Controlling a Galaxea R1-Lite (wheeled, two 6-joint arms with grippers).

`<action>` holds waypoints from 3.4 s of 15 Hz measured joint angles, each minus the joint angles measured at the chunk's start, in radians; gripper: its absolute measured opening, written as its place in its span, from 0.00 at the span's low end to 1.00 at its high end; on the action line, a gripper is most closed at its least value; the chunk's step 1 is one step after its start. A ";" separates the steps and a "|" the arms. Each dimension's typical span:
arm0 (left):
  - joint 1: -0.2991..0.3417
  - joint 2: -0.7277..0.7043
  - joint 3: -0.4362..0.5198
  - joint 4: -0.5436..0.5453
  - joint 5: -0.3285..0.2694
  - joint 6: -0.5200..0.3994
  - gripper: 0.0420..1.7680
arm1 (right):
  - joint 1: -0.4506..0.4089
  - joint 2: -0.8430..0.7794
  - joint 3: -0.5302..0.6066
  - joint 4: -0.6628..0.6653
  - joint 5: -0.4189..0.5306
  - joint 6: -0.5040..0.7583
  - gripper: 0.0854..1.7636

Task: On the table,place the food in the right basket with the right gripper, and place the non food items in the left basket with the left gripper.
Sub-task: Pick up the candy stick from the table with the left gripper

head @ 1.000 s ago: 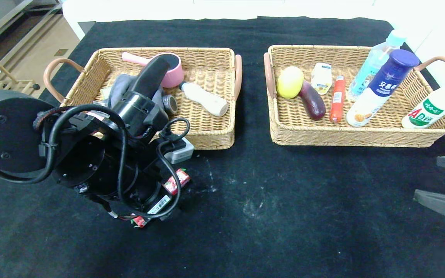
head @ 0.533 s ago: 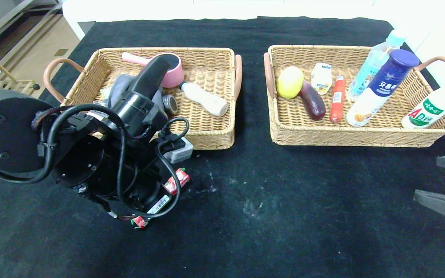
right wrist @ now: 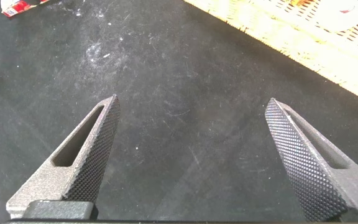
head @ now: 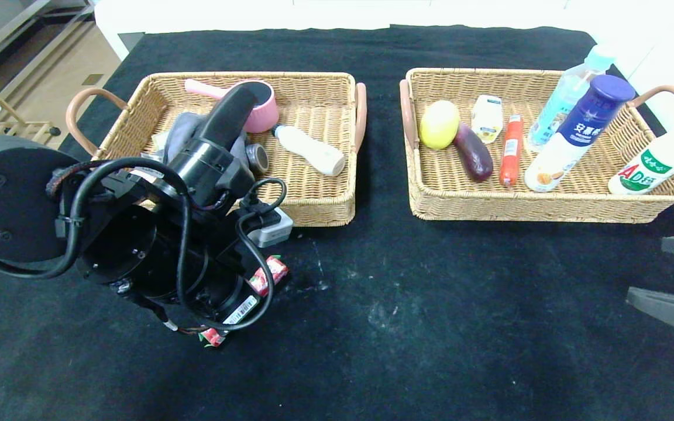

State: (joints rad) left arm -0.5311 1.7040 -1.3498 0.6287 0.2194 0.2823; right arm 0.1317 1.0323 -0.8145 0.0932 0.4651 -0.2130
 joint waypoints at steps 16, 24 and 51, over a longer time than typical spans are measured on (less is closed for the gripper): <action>-0.149 -0.028 -0.037 -0.001 -0.013 -0.294 0.16 | 0.000 0.001 0.000 0.000 0.000 0.000 0.97; -0.325 -0.019 -0.157 -0.086 -0.085 -0.676 0.16 | 0.000 0.005 0.000 0.000 0.000 0.000 0.97; -0.465 0.223 -0.168 -0.404 -0.127 -0.901 0.42 | -0.011 0.013 -0.003 -0.002 0.000 0.000 0.97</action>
State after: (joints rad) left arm -0.9957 1.9270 -1.5179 0.2251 0.0919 -0.6191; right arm 0.1202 1.0449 -0.8177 0.0913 0.4651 -0.2130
